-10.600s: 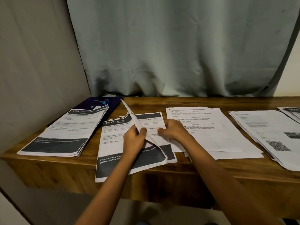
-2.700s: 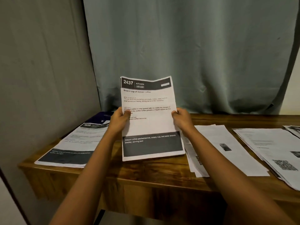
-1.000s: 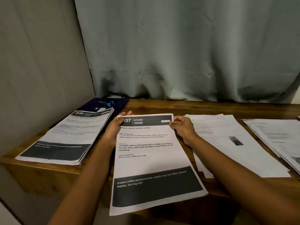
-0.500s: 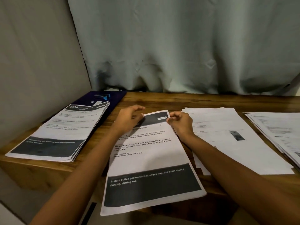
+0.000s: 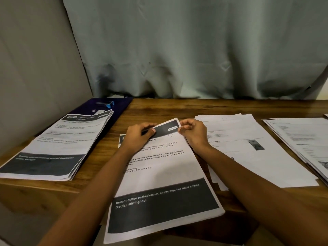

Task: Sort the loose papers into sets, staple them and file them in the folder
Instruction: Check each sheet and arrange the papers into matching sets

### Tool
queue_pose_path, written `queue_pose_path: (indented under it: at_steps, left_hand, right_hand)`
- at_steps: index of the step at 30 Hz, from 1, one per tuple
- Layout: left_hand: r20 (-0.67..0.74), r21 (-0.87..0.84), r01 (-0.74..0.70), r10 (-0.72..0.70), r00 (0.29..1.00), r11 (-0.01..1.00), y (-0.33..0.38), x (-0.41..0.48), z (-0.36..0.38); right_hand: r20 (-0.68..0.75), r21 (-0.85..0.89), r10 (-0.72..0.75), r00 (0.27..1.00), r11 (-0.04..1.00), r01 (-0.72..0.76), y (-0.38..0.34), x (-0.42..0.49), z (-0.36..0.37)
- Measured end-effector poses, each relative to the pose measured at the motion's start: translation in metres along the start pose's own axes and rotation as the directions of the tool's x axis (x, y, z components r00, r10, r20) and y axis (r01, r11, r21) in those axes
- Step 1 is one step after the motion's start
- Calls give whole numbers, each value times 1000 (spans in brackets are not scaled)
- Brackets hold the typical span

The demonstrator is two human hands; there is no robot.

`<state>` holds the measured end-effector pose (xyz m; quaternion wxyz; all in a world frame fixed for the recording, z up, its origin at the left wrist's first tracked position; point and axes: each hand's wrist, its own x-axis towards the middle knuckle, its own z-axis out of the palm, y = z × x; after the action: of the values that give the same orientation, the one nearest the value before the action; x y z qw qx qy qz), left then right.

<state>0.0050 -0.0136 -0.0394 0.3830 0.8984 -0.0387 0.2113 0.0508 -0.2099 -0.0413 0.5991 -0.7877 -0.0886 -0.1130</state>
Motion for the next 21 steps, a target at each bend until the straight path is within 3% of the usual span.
queue_pose_path:
  at_steps: [12,21]
  left_hand:
    - [-52,-55,6,-9,999,998,0,0,0]
    - [-9,-79,-9,8,1000,997,-2,1,1]
  right_hand:
    - [13,88,-22,1000,996,21,-5,-3,-2]
    - [-63,-61,-168,984,985,164,-3,-2,2]
